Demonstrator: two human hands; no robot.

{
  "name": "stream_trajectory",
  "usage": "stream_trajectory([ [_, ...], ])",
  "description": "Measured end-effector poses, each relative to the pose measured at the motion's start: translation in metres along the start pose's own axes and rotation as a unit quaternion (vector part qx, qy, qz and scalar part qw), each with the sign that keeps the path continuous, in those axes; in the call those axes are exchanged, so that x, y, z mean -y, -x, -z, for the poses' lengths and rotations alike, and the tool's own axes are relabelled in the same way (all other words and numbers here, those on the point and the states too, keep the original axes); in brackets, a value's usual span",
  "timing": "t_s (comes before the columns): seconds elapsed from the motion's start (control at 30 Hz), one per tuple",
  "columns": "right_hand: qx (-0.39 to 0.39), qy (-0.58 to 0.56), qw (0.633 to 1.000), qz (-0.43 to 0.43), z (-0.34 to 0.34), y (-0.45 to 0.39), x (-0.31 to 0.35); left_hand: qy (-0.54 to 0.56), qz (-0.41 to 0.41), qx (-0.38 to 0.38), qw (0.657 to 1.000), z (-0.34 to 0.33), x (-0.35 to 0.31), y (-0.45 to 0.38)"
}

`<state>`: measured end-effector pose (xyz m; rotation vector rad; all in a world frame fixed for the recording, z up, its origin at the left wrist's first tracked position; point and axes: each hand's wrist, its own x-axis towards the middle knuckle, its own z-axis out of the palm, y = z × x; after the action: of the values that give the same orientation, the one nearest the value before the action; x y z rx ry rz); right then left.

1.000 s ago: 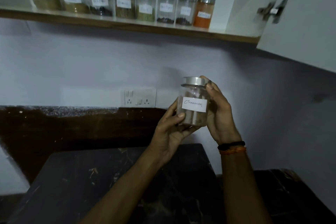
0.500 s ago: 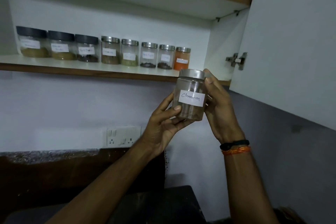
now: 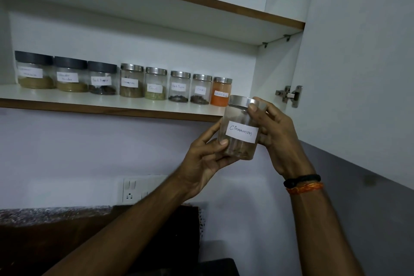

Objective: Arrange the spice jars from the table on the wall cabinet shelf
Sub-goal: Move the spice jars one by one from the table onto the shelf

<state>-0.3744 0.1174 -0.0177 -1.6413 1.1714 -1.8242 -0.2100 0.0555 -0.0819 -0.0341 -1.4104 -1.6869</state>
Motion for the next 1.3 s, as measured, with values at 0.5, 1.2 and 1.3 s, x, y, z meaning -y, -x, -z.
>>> stream_trajectory([
  [0.5, -0.067, 0.01, 0.996, 0.061, 0.037, -0.117, -0.009, -0.782, -0.217, 0.061, 0.581, 0.048, -0.055, -0.109],
  [1.2, -0.09, 0.129, 0.988, 0.002, 0.045, -0.266, -0.11, -0.818, 0.107, 0.218, 0.522, 0.043, -0.032, -0.193],
  [1.3, -0.088, 0.145, 0.985, 0.0, 0.042, -0.274, -0.115, -0.814, 0.112, 0.218, 0.526, 0.046, -0.031, -0.196],
])
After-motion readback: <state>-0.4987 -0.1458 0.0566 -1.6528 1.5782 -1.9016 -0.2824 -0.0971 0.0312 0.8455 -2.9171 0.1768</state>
